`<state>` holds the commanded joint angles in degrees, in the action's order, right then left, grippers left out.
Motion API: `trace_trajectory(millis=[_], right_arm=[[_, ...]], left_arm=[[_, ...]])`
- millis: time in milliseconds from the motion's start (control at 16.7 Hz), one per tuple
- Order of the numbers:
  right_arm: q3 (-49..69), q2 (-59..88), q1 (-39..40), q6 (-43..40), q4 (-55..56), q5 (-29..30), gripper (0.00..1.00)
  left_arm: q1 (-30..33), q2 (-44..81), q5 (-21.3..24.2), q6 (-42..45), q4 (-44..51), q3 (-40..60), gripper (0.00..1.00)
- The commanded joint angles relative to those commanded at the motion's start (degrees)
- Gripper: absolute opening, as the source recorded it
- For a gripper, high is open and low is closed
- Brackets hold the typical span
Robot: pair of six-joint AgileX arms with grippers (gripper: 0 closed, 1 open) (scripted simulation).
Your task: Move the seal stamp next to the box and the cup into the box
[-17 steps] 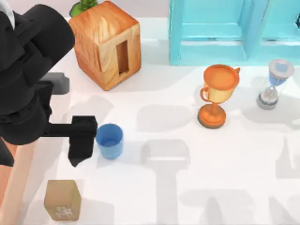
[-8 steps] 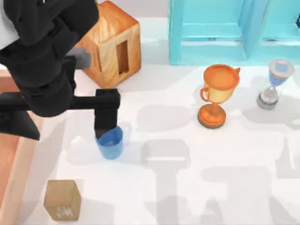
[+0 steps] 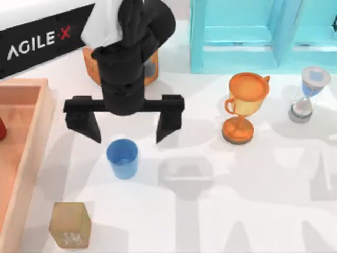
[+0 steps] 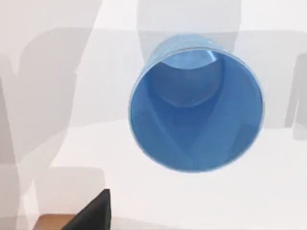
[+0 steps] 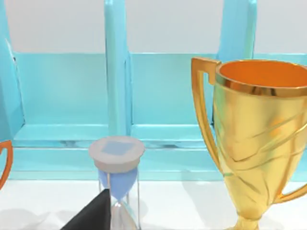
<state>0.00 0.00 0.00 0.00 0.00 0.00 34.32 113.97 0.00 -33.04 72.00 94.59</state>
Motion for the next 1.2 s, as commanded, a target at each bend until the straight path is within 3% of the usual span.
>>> trace_trajectory(millis=[480, 900, 1200], right_arm=[[0.0, 0.0, 0.0, 0.0, 0.0, 0.0, 1.00], [0.0, 0.0, 0.0, 0.0, 0.0, 0.0, 1.00], [0.0, 0.0, 0.0, 0.0, 0.0, 0.0, 1.00]], left_arm=[[0.2, 1.5, 0.1, -0.1, -2.1, 0.6, 1.00], [0.3, 5.2, 0.1, 0.0, -16.2, -9.4, 1.00], [0.3, 5.8, 0.1, 0.0, -17.9, -10.7, 1.00]])
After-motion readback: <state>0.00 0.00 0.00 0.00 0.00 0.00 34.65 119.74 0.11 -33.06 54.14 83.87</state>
